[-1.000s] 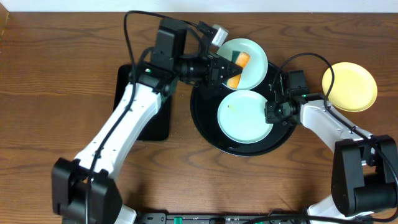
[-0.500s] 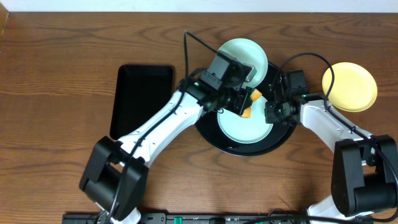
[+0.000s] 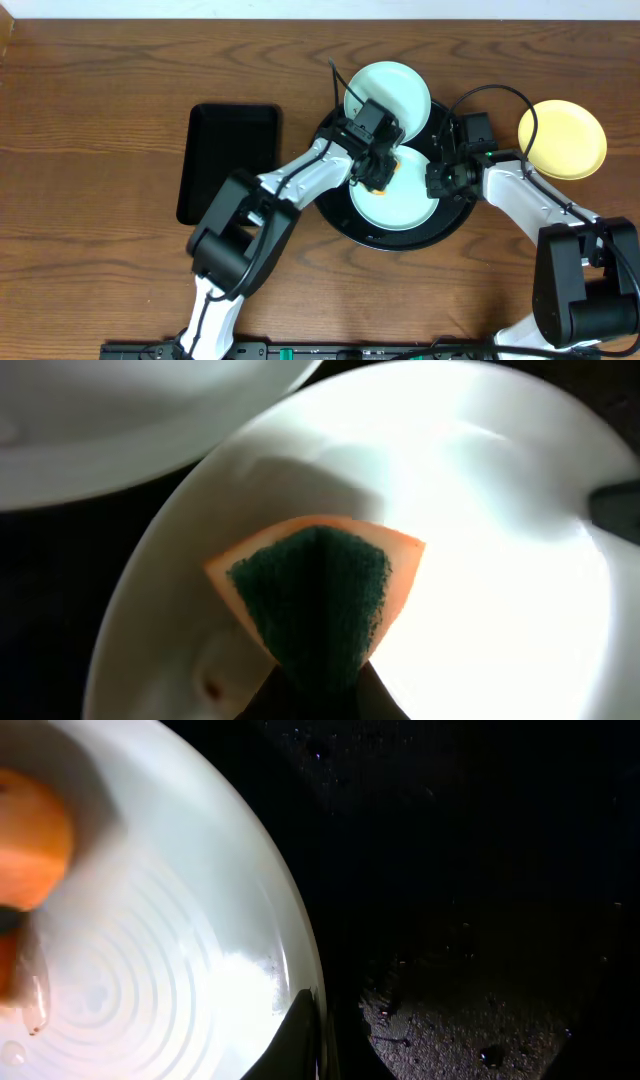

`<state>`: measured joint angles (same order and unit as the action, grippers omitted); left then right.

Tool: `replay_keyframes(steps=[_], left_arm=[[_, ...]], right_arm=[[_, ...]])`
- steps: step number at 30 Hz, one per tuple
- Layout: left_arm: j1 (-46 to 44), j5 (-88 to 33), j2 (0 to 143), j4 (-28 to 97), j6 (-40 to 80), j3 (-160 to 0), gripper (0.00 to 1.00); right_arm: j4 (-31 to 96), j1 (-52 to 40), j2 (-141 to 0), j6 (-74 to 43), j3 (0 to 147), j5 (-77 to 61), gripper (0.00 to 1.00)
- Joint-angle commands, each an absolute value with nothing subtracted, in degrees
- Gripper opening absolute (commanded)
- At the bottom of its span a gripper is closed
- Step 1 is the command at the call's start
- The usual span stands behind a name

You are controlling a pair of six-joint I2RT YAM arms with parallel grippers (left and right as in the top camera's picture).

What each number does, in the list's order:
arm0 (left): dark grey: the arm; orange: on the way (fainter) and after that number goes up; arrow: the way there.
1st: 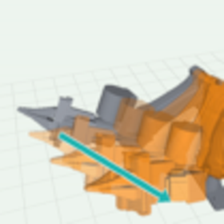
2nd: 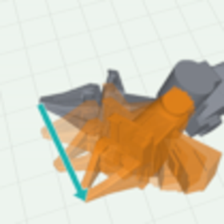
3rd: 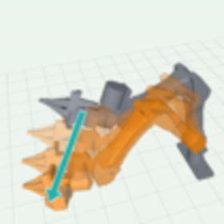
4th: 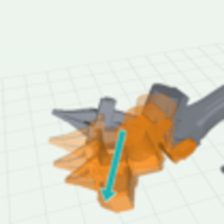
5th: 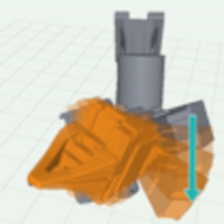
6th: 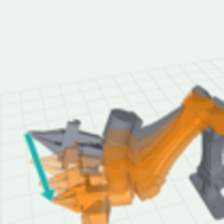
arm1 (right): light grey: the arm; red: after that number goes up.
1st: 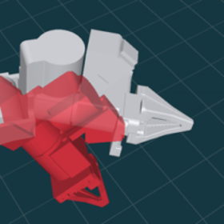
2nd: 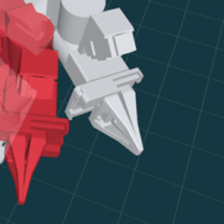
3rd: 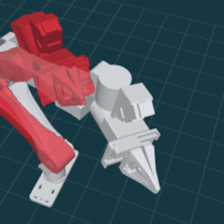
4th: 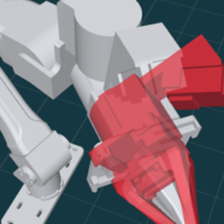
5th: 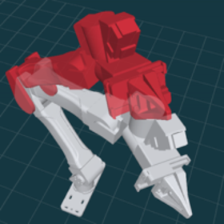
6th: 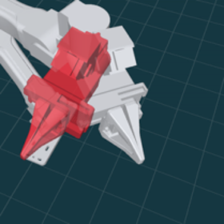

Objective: Clean dirty plates on tray and stack at the side
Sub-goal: 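Scrub the pale green plate with the sponge in the left gripper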

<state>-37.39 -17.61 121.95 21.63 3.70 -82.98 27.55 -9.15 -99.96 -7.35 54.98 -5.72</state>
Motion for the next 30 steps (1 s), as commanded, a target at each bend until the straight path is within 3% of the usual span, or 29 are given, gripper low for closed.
replay_keyframes(steps=[1, 17, 30], left_arm=[[-37.47, -12.56, 122.06, 20.47, -0.03, -83.96, 0.07], [-37.47, -5.63, 122.19, 23.49, -2.26, -80.31, 0.08], [-37.74, -26.65, 122.21, 30.22, -2.09, -80.03, 0.08]], right_arm=[[27.42, -10.26, -100.42, -6.59, 54.41, -5.65, 0.01], [27.4, -10.26, -100.42, -6.59, 54.41, -5.65, 0.01], [27.46, -10.26, -100.42, -6.59, 54.41, -5.65, 0.01]])
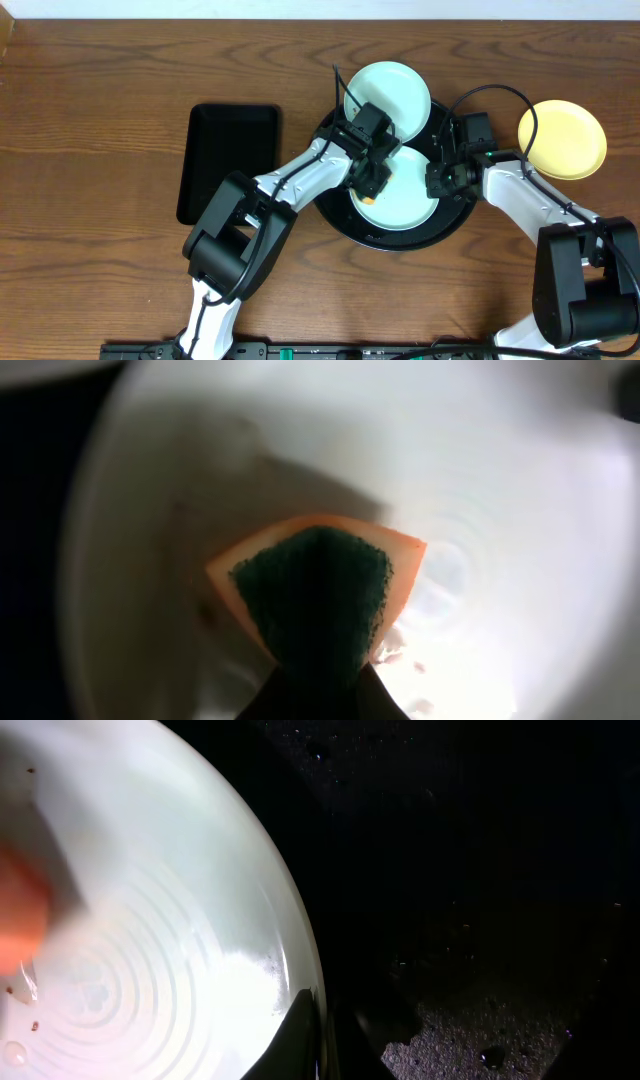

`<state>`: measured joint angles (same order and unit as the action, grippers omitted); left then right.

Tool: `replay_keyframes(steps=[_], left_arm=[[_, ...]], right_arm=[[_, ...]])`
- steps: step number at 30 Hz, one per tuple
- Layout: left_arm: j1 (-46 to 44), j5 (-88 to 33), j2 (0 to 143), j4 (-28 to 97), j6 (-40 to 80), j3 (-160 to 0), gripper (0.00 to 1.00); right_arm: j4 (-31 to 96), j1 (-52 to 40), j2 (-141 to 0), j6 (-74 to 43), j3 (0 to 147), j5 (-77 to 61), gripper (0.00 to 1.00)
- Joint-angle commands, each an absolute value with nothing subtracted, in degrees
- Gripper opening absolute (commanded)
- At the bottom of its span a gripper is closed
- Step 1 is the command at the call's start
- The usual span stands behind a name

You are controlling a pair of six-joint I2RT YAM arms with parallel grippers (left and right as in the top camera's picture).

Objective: Clean dirty plates on tray and stack at the side
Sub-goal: 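Scrub the pale green plate with the sponge in the left gripper, then move the sponge with the left gripper to the small black tray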

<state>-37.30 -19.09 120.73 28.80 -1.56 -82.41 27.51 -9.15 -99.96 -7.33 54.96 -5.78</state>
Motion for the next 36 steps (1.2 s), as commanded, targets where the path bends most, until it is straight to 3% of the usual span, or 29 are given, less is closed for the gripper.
replay_keyframes(steps=[1, 7, 17, 22, 30, 33, 36], left_arm=[[-37.82, -27.9, 122.21, 30.22, -2.09, -80.03, 0.08], [-36.51, -41.45, 120.53, 30.17, -0.32, -82.72, 0.08], [-27.97, -45.93, 101.21, 30.57, 5.06, -89.23, 0.08], [-24.47, -29.34, 94.56, 40.75, 5.02, -89.23, 0.08], [-18.87, -3.14, 94.67, 54.59, 5.3, -87.39, 0.08], [-15.92, -1.56, 94.76, 54.7, 5.34, -85.12, 0.08], [-12.43, -1.43, 95.04, 54.41, 6.11, -82.76, 0.08]], right_arm=[[27.49, -10.26, -100.42, -6.59, 54.41, -5.65, 0.01], [27.46, -10.28, -100.42, -6.61, 54.41, -5.72, 0.01], [27.49, -10.26, -100.42, -6.59, 54.41, -6.09, 0.02], [27.51, -10.26, -100.42, -6.59, 54.41, -6.09, 0.05], [27.68, -10.26, -100.42, -6.59, 54.41, -6.09, 0.25], [27.83, -10.28, -100.42, -6.59, 54.37, -6.07, 0.25], [27.77, -10.26, -100.42, -6.61, 54.15, -6.07, 0.17]])
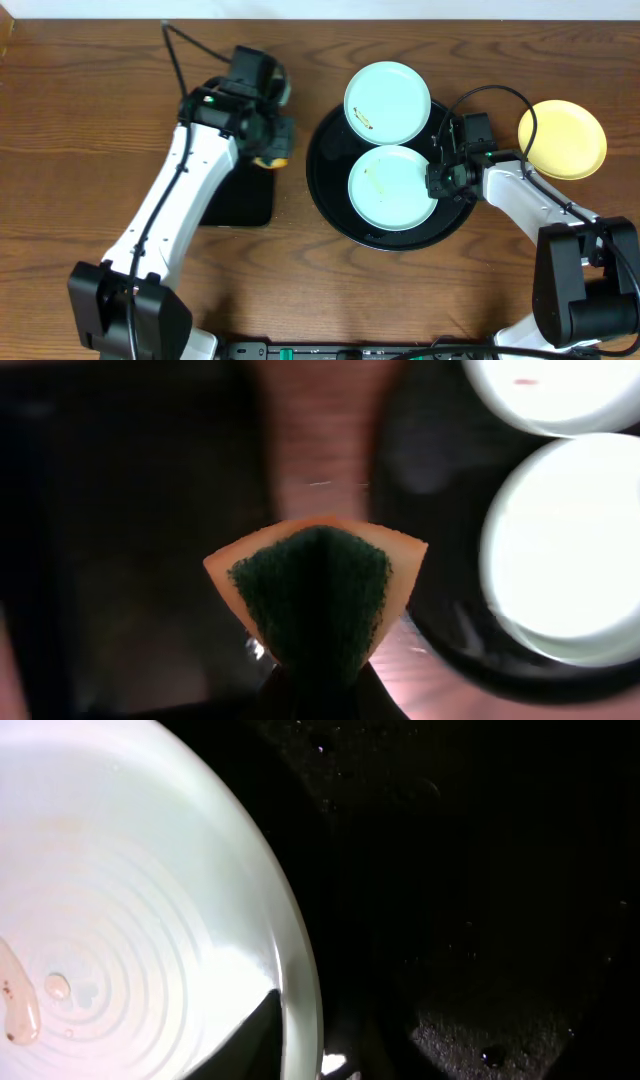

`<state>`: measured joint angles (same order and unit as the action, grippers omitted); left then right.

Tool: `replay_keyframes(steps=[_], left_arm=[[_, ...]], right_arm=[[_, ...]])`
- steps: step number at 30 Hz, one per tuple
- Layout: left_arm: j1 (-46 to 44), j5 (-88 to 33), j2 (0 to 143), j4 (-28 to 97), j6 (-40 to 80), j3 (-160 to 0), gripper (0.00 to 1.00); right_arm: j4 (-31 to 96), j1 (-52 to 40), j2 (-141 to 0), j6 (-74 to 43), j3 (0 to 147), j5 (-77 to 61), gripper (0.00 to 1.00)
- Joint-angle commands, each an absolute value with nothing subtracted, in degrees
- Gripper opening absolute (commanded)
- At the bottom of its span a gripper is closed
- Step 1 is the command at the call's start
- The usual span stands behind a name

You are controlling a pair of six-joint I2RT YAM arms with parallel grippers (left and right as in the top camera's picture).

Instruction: Clean dirty plates on tray and stack at the side

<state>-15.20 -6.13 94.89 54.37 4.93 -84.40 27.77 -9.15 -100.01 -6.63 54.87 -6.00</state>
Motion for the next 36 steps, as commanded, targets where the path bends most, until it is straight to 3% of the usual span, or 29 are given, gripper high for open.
replay_keyframes(steps=[1, 3, 8, 9, 18, 20, 23, 26, 36], left_arm=[[-10.98, -1.43, 95.2, 54.15, 6.13, -81.67, 0.08], [-8.8, -1.43, 95.53, 53.47, 6.15, -79.85, 0.08], [-3.33, -1.45, 97.08, 51.03, 6.35, -75.07, 0.09], [-2.7, -1.45, 97.43, 50.74, 6.59, -74.72, 0.13], [-1.3, -1.43, 98.7, 50.5, 7.81, -74.26, 0.13], [-1.3, -1.45, 98.7, 50.52, 7.81, -74.26, 0.17], [-1.3, -1.45, 98.7, 50.5, 7.81, -74.26, 0.32], [-1.3, -1.45, 98.7, 50.5, 7.81, -74.26, 0.46], [-1.3, -1.45, 98.7, 50.52, 7.81, -74.26, 0.49]], right_arm=[[27.68, -10.26, -100.42, -6.61, 54.11, -6.07, 0.08], [27.64, -10.28, -100.42, -6.59, 54.08, -6.07, 0.01], [27.79, -10.26, -100.29, -6.5, 54.54, -6.09, 0.01], [28.49, -10.26, -100.05, -5.98, 55.02, -6.09, 0.01], [40.77, -10.35, -93.67, -2.55, 65.87, -0.73, 0.01], [43.27, -10.66, -92.64, -1.96, 68.58, 1.61, 0.01], [47.44, -12.64, -91.55, 0.34, 73.65, 5.1, 0.01], [49.91, -16.21, -91.29, 1.91, 78.0, 13.08, 0.01], [46.28, -37.87, -91.31, 10.92, 81.25, 48.88, 0.01]])
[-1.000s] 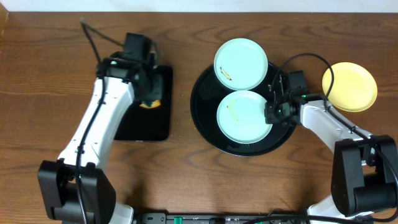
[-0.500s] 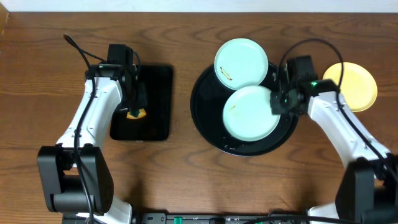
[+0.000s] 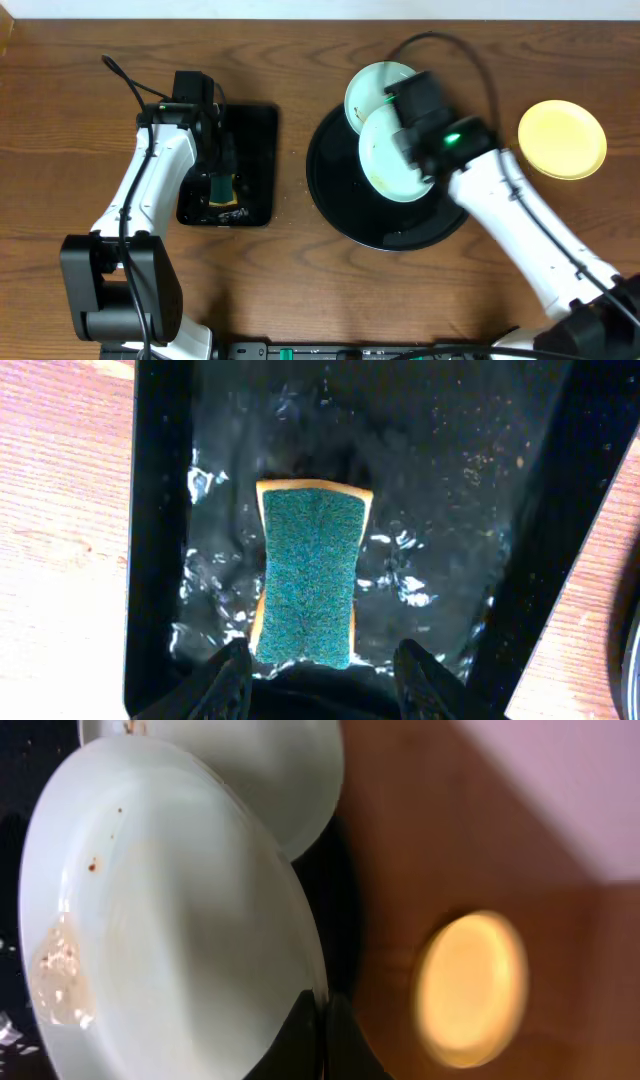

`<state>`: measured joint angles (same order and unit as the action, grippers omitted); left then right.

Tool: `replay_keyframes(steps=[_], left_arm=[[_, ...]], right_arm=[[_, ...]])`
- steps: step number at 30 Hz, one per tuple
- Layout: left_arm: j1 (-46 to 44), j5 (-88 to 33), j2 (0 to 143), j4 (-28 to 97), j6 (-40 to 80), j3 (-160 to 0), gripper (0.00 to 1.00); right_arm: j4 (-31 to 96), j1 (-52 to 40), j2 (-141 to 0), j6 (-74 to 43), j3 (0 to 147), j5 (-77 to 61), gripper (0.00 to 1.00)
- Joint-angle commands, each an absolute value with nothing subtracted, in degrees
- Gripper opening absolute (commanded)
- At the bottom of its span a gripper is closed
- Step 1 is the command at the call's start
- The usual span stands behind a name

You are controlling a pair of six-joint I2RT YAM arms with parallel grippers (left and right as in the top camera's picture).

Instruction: Clean dirty plates on tray and stack at the side

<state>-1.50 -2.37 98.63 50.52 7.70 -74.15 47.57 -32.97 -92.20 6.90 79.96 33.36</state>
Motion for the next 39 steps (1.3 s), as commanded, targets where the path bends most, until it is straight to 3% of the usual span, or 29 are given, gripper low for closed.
replay_keyframes(steps=[1, 5, 9, 16, 22, 32, 39], left_arm=[[-1.3, -1.45, 98.7, 50.57, 7.81, -74.26, 0.51], [-1.3, -1.34, 98.7, 50.48, 7.81, -73.69, 0.68], [-1.3, 1.56, 98.74, 49.15, 7.84, -71.99, 0.75], [-1.3, 1.8, 98.91, 45.23, 7.84, -68.66, 0.76], [-1.3, 1.78, 98.94, 37.93, 7.84, -62.72, 0.76], [-1.32, -2.83, 98.94, 26.11, 7.84, -53.82, 0.74], [-1.37, -2.81, 98.98, 20.62, 7.84, -50.3, 0.52]], right_arm=[[46.0, -38.98, -91.31, 11.2, 81.25, 49.54, 0.01], [45.89, -41.23, -91.31, 9.13, 81.21, 49.01, 0.01], [46.37, -39.66, -91.37, 6.22, 81.19, 45.32, 0.01], [51.57, -25.26, -91.39, -1.76, 80.66, 7.77, 0.01], [50.13, -18.5, -91.46, -1.69, 74.63, -1.58, 0.01], [29.76, -18.17, -91.5, -1.91, 55.68, -1.58, 0.01], [26.3, -18.2, -91.5, -1.89, 52.4, -1.58, 0.01]])
